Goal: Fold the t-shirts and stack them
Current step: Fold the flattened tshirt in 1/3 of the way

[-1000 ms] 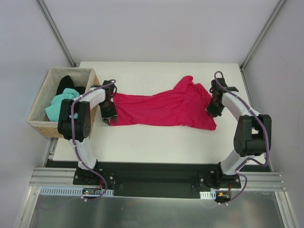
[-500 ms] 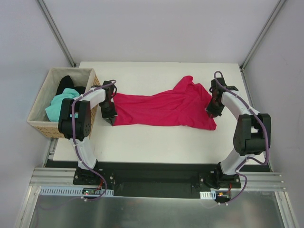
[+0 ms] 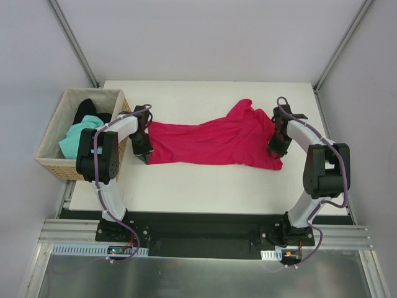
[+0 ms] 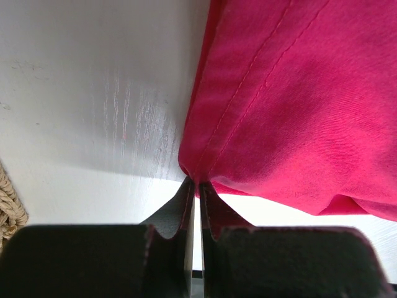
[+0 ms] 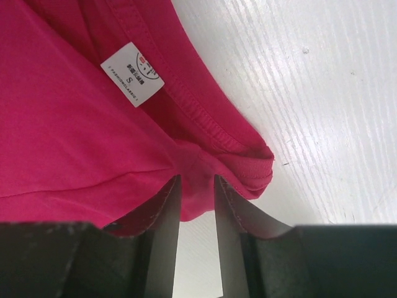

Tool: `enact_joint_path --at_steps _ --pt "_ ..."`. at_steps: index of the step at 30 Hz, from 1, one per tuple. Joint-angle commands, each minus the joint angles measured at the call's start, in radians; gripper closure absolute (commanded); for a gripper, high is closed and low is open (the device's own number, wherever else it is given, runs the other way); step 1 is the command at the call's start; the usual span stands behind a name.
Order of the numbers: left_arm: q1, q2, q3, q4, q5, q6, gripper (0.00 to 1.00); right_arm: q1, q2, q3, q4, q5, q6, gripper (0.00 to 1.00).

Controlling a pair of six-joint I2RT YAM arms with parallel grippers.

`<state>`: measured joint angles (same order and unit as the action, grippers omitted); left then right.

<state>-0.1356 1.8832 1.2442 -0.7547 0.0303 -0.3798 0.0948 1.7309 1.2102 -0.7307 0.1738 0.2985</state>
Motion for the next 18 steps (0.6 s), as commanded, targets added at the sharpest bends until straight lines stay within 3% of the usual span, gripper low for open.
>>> enact_joint_path --at_steps 1,5,9,18 --pt "0.008 0.001 0.000 -0.006 0.013 0.012 1.00 -0.006 0.018 -0.012 0.005 -0.016 0.011 0.69" --pt "0.008 -0.002 0.011 -0.015 0.007 0.012 1.00 -0.007 0.027 -0.028 0.016 -0.011 0.016 0.75" --pt "0.008 -0.007 0.009 -0.023 0.005 0.010 1.00 -0.007 0.024 -0.038 0.014 0.003 0.047 0.99" --pt "0.013 -0.035 0.021 -0.051 -0.021 0.010 1.00 -0.007 -0.005 -0.063 0.008 0.058 0.083 0.99"
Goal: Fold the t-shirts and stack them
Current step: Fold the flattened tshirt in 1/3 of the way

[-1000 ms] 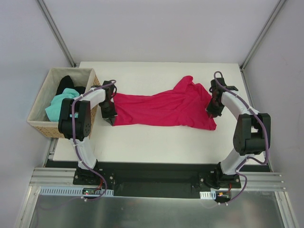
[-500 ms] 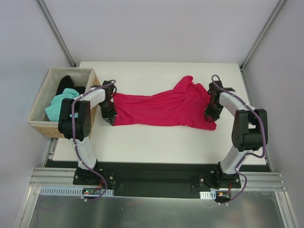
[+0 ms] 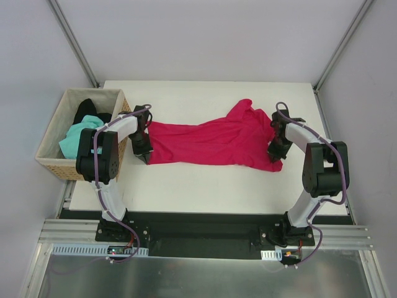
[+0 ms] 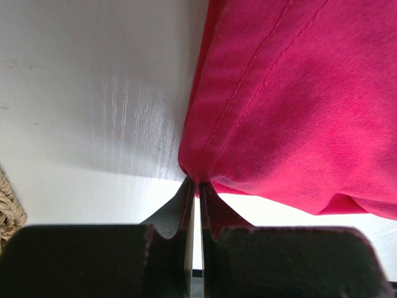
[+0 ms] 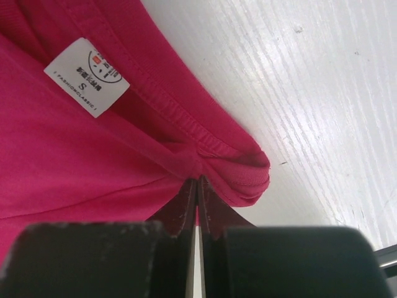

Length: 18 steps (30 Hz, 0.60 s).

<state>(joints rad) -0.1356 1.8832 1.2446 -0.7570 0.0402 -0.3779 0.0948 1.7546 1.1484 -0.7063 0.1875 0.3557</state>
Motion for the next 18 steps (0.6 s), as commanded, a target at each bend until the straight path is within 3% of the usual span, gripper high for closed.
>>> enact_joint_path --at_steps 1,18 --pt "0.014 -0.039 0.029 -0.051 -0.036 0.011 1.00 -0.007 -0.027 0.002 -0.024 0.050 0.025 0.99" --pt "0.037 -0.081 0.042 -0.114 -0.089 0.031 1.00 -0.021 0.097 0.135 -0.117 0.118 -0.093 0.99"
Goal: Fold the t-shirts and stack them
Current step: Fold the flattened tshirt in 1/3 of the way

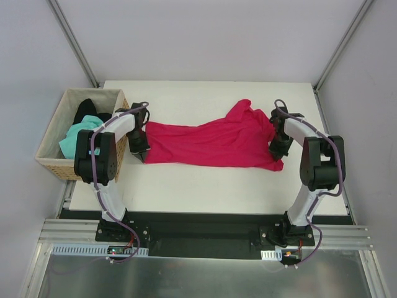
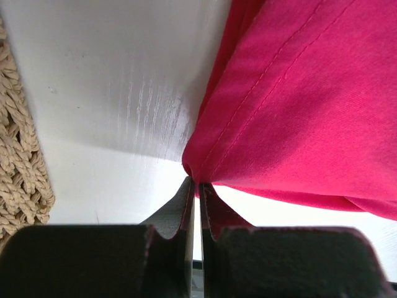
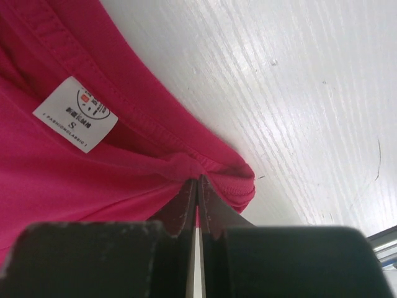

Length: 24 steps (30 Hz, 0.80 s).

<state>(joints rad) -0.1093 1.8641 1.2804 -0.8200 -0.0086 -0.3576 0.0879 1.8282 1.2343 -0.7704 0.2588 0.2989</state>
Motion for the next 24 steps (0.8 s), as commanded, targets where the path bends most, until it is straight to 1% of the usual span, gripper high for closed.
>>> enact_joint_path --at_steps 1,14,16,17,18,19,20,22,24 --pt "0.013 -0.068 -0.001 -0.050 -0.045 0.011 1.00 -0.016 0.028 0.053 -0.056 0.043 -0.047 0.99" --pt "0.022 -0.086 -0.035 -0.050 -0.048 0.002 1.00 -0.022 0.060 0.079 -0.067 0.051 -0.075 0.99" --pt "0.022 -0.086 -0.033 -0.051 -0.047 0.002 1.00 -0.020 0.065 0.090 -0.073 0.053 -0.075 0.93" --pt "0.022 -0.086 -0.033 -0.050 -0.047 0.000 1.00 -0.022 0.065 0.093 -0.075 0.051 -0.075 0.85" --pt "0.022 -0.085 -0.033 -0.051 -0.045 0.000 1.00 -0.020 0.068 0.096 -0.076 0.051 -0.075 0.83" --pt "0.022 -0.085 -0.032 -0.050 -0.044 0.000 1.00 -0.022 0.069 0.099 -0.078 0.050 -0.075 0.78" --pt "0.022 -0.083 -0.032 -0.051 -0.044 0.000 1.00 -0.022 0.071 0.102 -0.078 0.051 -0.076 0.77" --pt "0.022 -0.082 -0.032 -0.050 -0.041 0.000 1.00 -0.022 0.072 0.112 -0.082 0.054 -0.080 0.72" --pt "0.022 -0.082 -0.033 -0.051 -0.042 0.000 1.00 -0.022 0.069 0.122 -0.087 0.062 -0.084 0.71"
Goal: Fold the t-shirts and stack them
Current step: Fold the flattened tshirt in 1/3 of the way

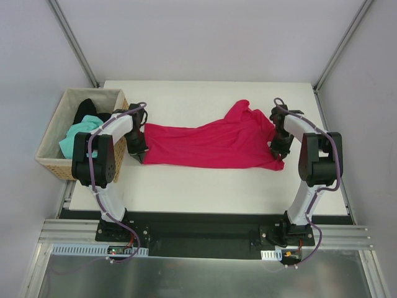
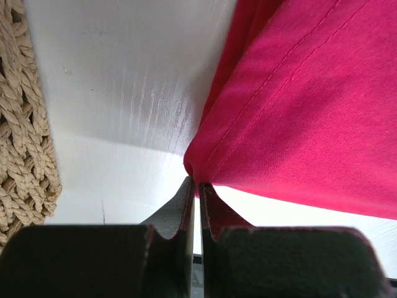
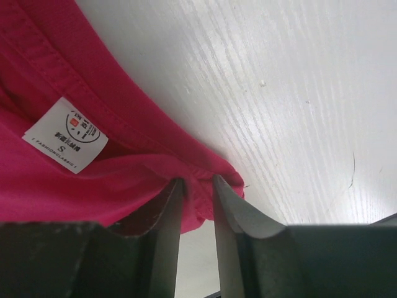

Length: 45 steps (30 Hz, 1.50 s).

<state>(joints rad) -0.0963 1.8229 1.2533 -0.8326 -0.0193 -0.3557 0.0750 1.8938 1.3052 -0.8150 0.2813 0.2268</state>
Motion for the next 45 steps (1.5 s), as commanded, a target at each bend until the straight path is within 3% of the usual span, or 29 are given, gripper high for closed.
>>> enact_joint_path --at_steps 1,13,18,19,20,26,34,45 --pt "0.009 -0.039 -0.006 -0.039 -0.031 -0.002 1.00 -0.009 0.001 0.061 -0.044 0.047 -0.015 0.71" --pt "0.009 -0.030 0.015 -0.040 -0.011 0.009 1.00 -0.011 -0.067 0.152 -0.081 0.143 -0.043 0.71" --pt "0.009 -0.033 0.041 -0.043 0.007 0.021 0.99 -0.011 -0.068 0.189 -0.092 0.116 -0.046 0.71" --pt "0.009 -0.037 0.043 -0.045 0.010 0.021 0.82 -0.011 -0.084 0.187 -0.090 0.101 -0.043 0.71" --pt "0.009 -0.042 0.043 -0.042 0.012 0.020 0.75 -0.004 -0.091 0.186 -0.081 0.095 -0.041 0.71" --pt "0.007 -0.086 0.055 -0.039 0.018 0.024 0.63 0.028 -0.114 0.200 -0.084 0.061 -0.032 0.71" --pt "0.001 -0.091 0.121 -0.030 0.076 0.017 0.61 0.107 -0.098 0.224 -0.055 0.042 -0.055 0.71" --pt "-0.005 -0.030 0.182 -0.031 0.085 0.024 0.64 0.121 0.017 0.310 -0.044 -0.031 -0.081 0.71"
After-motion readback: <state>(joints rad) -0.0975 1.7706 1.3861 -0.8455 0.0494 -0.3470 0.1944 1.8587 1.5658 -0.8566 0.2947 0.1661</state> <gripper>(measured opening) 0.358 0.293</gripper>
